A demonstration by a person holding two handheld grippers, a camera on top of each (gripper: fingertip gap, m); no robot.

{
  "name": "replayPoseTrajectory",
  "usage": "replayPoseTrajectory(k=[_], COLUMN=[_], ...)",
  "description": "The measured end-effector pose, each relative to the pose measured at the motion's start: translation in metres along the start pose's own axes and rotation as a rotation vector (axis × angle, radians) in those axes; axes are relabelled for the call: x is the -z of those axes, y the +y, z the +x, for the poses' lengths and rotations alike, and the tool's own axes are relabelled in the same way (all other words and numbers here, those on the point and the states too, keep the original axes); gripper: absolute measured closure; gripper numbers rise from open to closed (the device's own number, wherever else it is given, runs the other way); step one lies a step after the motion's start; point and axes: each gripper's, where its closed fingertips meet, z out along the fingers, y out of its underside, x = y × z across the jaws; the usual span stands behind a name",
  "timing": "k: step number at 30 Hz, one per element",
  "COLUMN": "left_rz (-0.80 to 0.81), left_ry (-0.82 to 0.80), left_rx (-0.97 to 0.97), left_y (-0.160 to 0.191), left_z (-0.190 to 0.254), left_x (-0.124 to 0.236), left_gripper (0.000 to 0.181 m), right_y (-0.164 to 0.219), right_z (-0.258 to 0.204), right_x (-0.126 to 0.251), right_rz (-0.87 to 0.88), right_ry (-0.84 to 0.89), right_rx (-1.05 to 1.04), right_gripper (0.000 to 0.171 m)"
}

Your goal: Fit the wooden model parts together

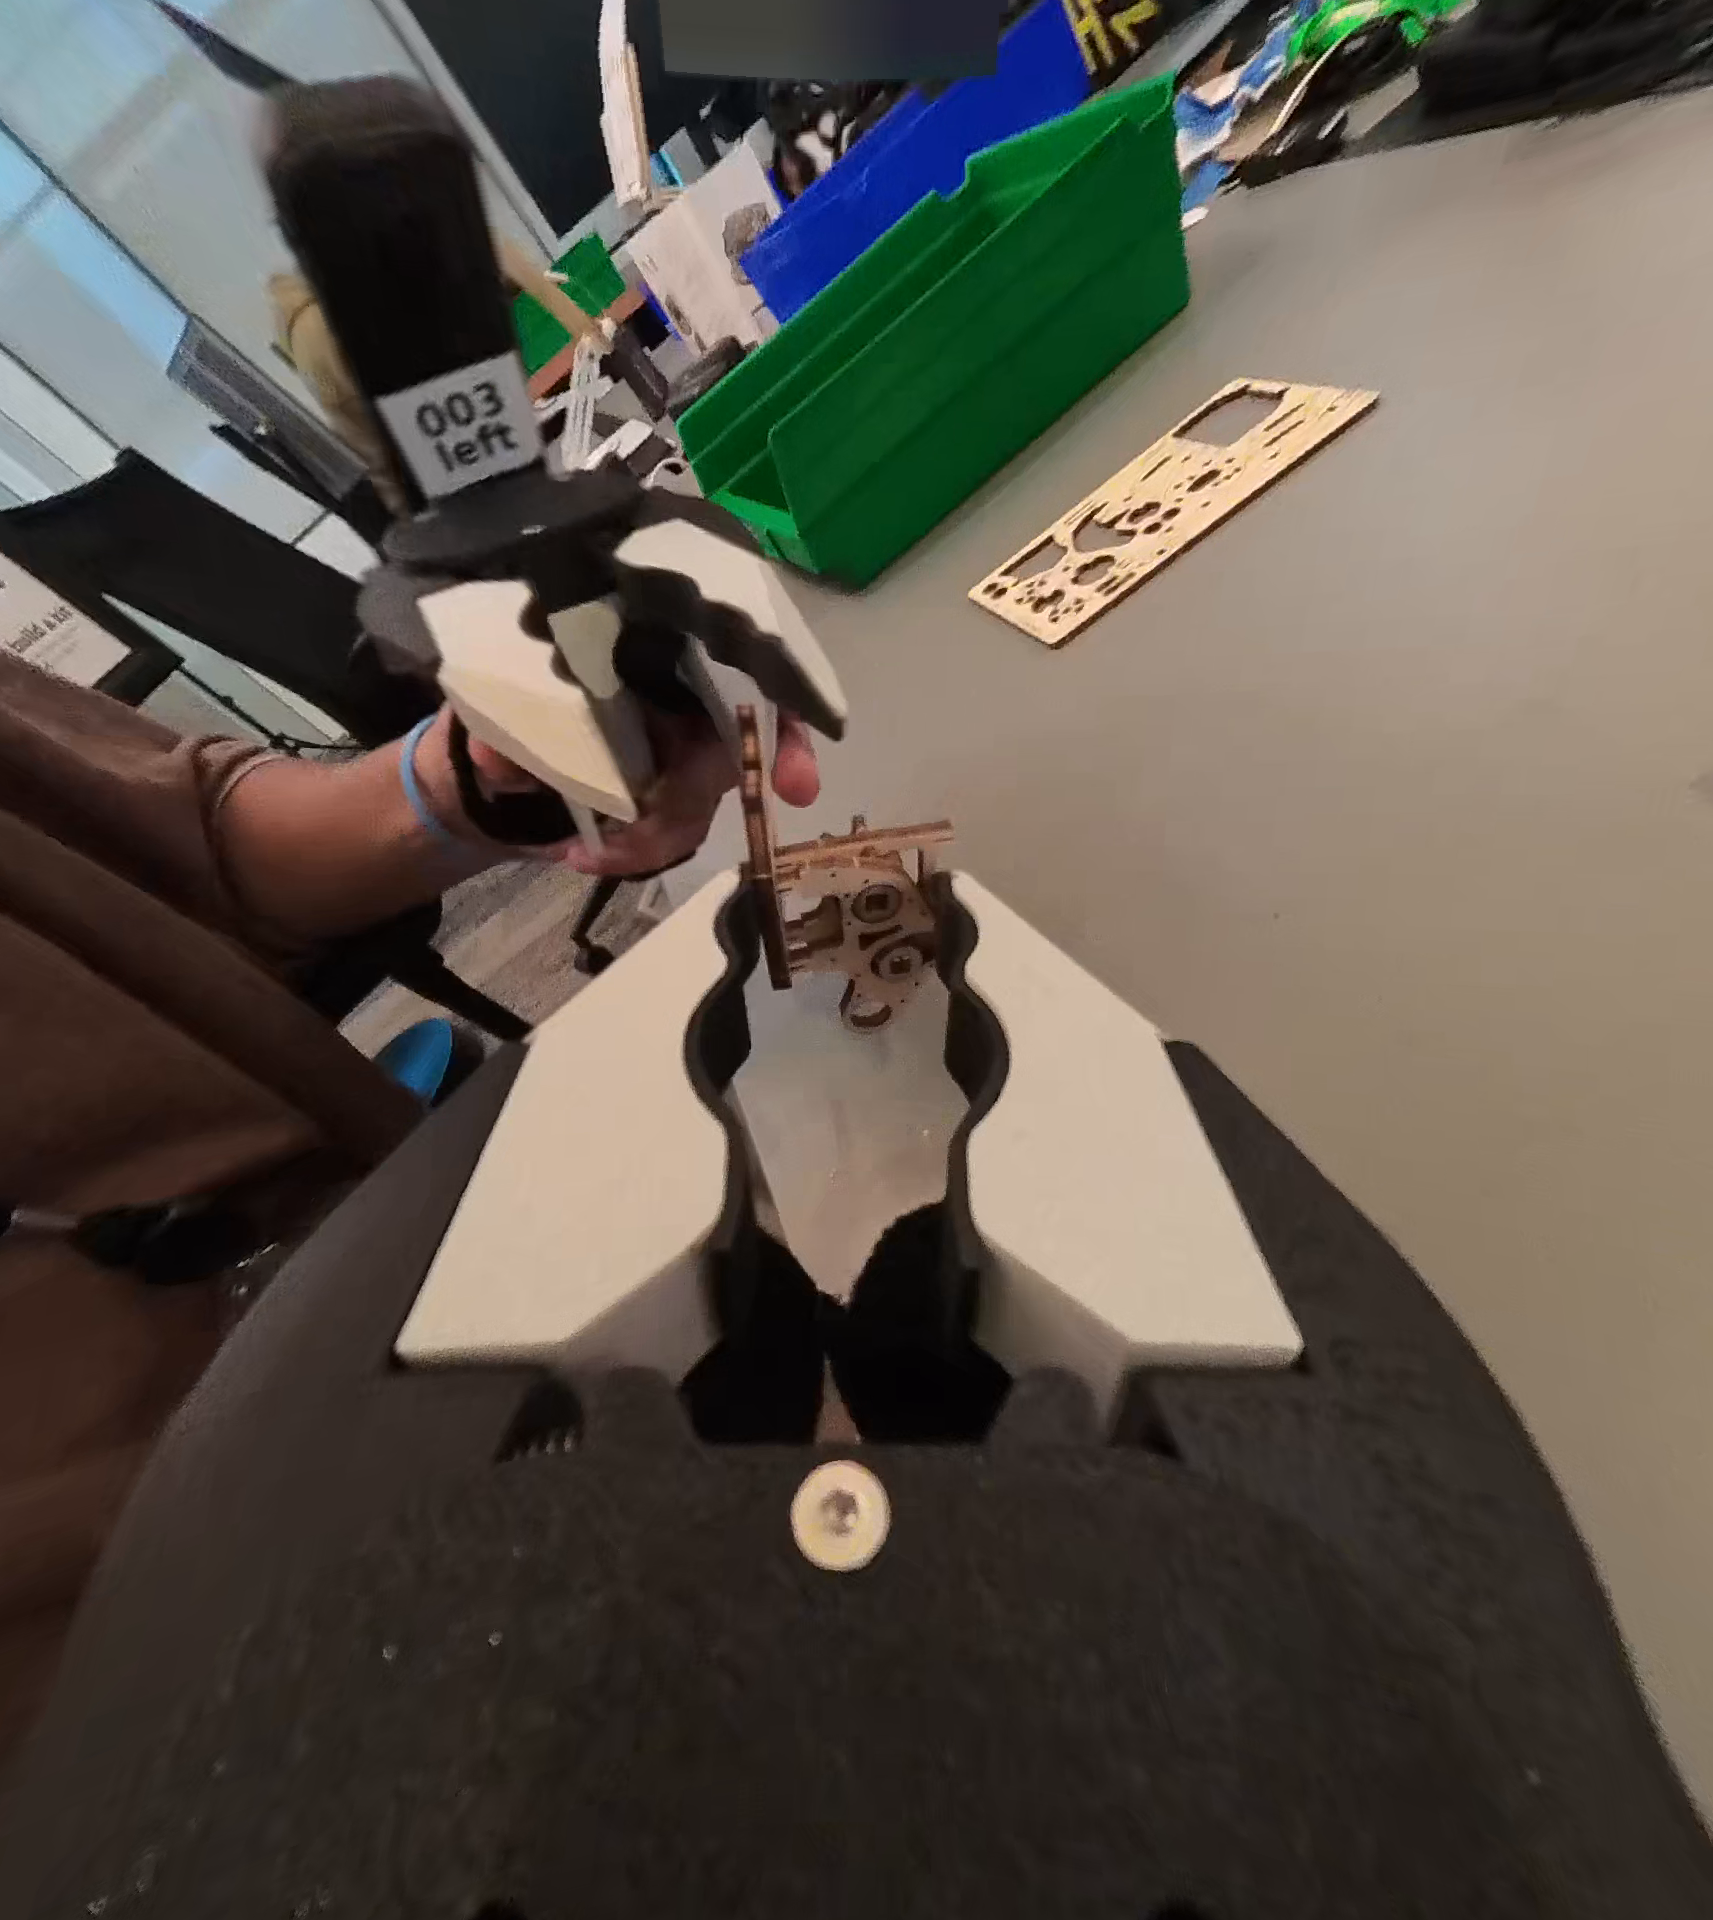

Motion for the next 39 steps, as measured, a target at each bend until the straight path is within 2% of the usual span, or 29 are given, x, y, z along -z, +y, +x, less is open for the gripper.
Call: replayPoseTrajectory(k=[2,7,12,19,24,29,32,39], left_rz=[-0.020,-0.026,0.014,0.130,0.188,0.176,0.183,0.194], left_ry=[0.064,0.091,0.181,0.285,0.301,0.282,0.289,0.265], left_rx=[0.030,0.073,0.176,0.314,0.371,0.388,0.398,0.377], left_y=[0.006,0.015,0.014,0.003,-0.005,0.001,0.001,0.002], left_z=[0.006,0.004,0.008,0.009,0.002,-0.007,-0.008,-0.023], left_x=[-0.001,-0.004,-0.004,-0.001,0.005,0.004,0.004,0.012], left_gripper=[0.145,0.174,0.181,0.181,0.180,0.181,0.180,0.181], right_y=[0.001,0.012,0.012,-0.004,-0.011,0.002,0.002,0.002], right_z=[-0.004,-0.006,-0.003,-0.011,-0.007,0.016,0.012,0.034], right_x=[-0.002,-0.006,-0.004,0.006,0.012,0.011,0.013,0.033], right_rz=[-0.006,-0.062,-0.048,0.067,0.138,0.092,0.079,0.053], right_ry=[-0.028,-0.069,-0.094,-0.244,-0.287,-0.157,-0.170,-0.029], right_rx=[-0.018,-0.102,-0.178,-0.299,-0.365,-0.359,-0.346,-0.251], right_gripper=[0.139,0.138,0.135,0.131,0.129,0.130,0.129,0.135])
